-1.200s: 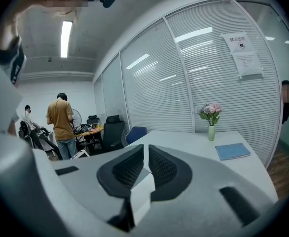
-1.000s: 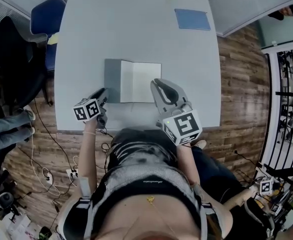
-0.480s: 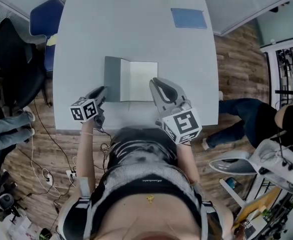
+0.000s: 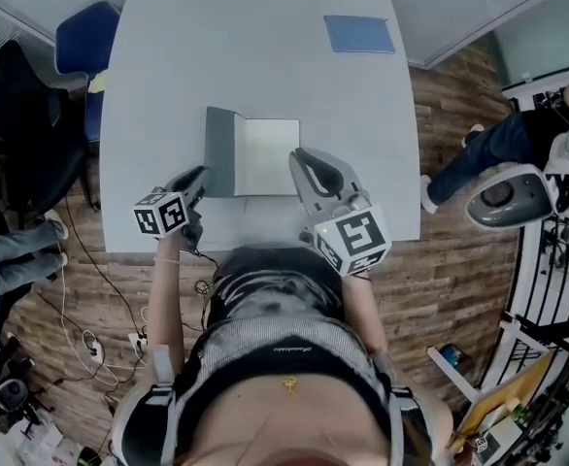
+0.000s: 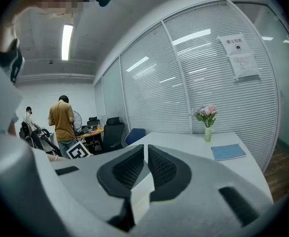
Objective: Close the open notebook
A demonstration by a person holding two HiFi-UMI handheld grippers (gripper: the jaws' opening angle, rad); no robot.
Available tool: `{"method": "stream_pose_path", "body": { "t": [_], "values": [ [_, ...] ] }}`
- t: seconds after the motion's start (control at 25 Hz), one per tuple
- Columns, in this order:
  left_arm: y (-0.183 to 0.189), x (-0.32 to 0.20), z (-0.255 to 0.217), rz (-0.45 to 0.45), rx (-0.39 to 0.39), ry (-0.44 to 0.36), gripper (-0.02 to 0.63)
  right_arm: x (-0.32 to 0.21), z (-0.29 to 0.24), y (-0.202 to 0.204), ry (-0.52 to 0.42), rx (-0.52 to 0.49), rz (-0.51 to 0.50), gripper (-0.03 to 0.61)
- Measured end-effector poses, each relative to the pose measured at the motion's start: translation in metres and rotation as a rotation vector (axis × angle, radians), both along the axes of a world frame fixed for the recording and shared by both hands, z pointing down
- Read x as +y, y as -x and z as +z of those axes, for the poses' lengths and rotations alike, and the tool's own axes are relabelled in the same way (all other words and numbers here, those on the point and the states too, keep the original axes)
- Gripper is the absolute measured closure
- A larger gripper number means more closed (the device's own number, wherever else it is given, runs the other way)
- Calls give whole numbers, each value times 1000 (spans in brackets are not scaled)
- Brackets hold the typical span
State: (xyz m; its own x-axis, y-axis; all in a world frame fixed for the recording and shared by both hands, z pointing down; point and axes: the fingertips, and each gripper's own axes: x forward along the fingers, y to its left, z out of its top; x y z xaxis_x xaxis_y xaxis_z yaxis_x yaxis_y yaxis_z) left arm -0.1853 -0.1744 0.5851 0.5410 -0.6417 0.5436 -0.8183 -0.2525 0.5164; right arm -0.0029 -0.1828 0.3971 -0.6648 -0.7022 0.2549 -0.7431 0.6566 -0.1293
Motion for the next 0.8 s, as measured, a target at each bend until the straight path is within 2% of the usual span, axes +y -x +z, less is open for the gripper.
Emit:
{"method": "stream_pose_path", "body": {
  "t": [0.4,0.8],
  "values": [
    [-21,-1,-13,26,8,-19,575,4,1,-13,2,3,13,558],
    [-38,-3,-20,41,-17,-33,589,4,2,-25,2,-1,14,561]
  ]
}}
